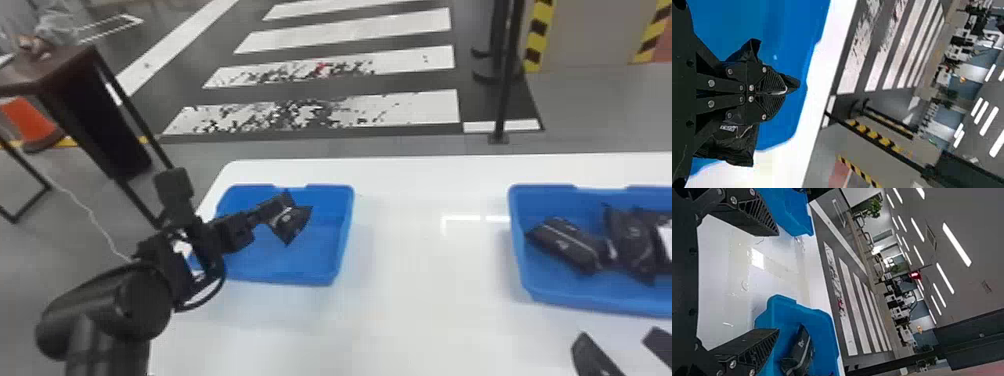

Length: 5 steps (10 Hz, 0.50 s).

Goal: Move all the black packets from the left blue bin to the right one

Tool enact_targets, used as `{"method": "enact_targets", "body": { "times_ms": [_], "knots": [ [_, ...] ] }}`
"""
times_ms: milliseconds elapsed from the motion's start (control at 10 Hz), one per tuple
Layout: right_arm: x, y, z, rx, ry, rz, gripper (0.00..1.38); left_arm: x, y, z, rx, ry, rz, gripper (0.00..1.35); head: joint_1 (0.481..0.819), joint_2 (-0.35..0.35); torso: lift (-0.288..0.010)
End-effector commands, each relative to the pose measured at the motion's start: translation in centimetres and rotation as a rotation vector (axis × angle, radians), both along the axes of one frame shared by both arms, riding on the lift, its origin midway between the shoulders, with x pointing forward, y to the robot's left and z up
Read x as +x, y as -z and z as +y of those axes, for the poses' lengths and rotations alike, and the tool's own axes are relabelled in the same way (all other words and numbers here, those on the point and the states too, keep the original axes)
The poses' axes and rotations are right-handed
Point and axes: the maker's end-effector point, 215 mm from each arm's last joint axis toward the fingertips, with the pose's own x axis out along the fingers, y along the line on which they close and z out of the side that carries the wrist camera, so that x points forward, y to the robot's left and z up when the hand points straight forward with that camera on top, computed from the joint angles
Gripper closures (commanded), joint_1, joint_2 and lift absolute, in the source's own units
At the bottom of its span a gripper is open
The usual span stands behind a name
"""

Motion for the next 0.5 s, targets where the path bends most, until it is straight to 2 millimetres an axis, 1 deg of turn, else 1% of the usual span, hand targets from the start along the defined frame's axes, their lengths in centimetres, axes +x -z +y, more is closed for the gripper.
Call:
{"method": "enact_targets", "body": {
  "times_ms": [0,100,200,400],
  "knots": [
    [0.4,0.3,0.6,0.007,-0.029,-0.004,0.16,0.1,-2.4,-3.9,-0.107,0.054,-0.105,1.2,0.695,0.242,-0.14],
    [0.8,0.0,1.4,0.008,-0.064,-0.02,0.16,-0.1,-3.5,-6.6,-0.156,0.092,-0.153,1.2,0.695,0.206,-0.14],
    [1.1,-0.4,2.4,0.015,-0.098,-0.034,0.16,-0.5,-4.1,-9.4,-0.225,0.128,-0.184,1.2,0.695,0.191,-0.14],
    [2.0,-1.2,4.3,0.035,-0.173,-0.051,0.16,-1.4,-5.1,-13.8,-0.307,0.189,-0.223,1.2,0.695,0.145,-0.14]
  ]
}}
